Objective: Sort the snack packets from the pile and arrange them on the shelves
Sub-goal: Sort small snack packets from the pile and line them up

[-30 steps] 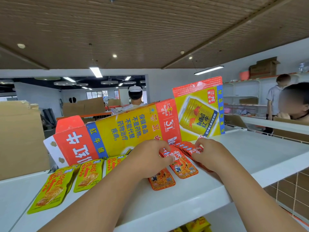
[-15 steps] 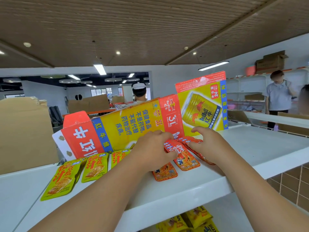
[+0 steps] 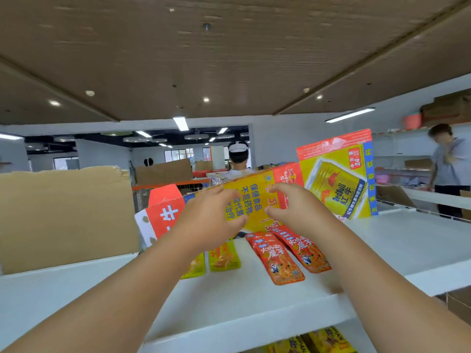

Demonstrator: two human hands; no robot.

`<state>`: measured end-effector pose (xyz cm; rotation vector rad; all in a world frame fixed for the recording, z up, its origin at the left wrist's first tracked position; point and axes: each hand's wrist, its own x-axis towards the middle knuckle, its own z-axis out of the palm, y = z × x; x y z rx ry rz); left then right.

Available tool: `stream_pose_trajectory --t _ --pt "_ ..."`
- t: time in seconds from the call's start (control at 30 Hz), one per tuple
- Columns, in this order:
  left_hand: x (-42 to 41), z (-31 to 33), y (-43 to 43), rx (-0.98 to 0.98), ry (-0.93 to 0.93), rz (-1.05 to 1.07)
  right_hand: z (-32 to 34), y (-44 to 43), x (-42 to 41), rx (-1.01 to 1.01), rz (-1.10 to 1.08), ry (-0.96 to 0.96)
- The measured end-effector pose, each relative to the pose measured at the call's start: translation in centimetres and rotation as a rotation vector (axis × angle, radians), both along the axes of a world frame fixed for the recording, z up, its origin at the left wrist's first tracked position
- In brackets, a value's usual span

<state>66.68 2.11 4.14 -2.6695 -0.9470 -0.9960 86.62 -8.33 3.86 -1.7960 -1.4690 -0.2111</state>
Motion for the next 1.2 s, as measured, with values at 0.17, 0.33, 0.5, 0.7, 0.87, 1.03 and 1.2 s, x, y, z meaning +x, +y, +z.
stream_pose_trajectory --t 0.17,0.33,0.5,0.7,0.87,1.03,1.2 --pt "-5.8 1.1 1.6 -0.04 -0.059 0.071 2.3 2.7 -4.7 -0.021 0.058 -0.077" --pt "-14.6 0.7 3.8 -0.12 -0.121 0.16 2.9 6.8 -12.4 -0.031 0.148 -0.085" --pt "-24.8 -1.4 6.2 -0.184 -0.117 0.326 2.1 10.4 -22.1 -0.086 0.25 -0.116" --pt "-35.6 -3.0 8.5 -0.229 -0.113 0.408 2.1 14.9 -32.5 -0.199 0.322 -0.173" --pt "-44.1 -3.4 9.7 -0.241 -0.149 0.443 1.9 17.4 -41.2 -0.241 0.384 -0.158" --pt "-50.9 -3.9 10.5 -0.225 -0.171 0.446 1.0 19.6 -48.2 -0.283 0.437 -0.164" --pt "-55.7 -4.8 10.6 -0.264 -0.071 0.521 0.1 21.9 -53.3 -0.308 0.508 -0.192"
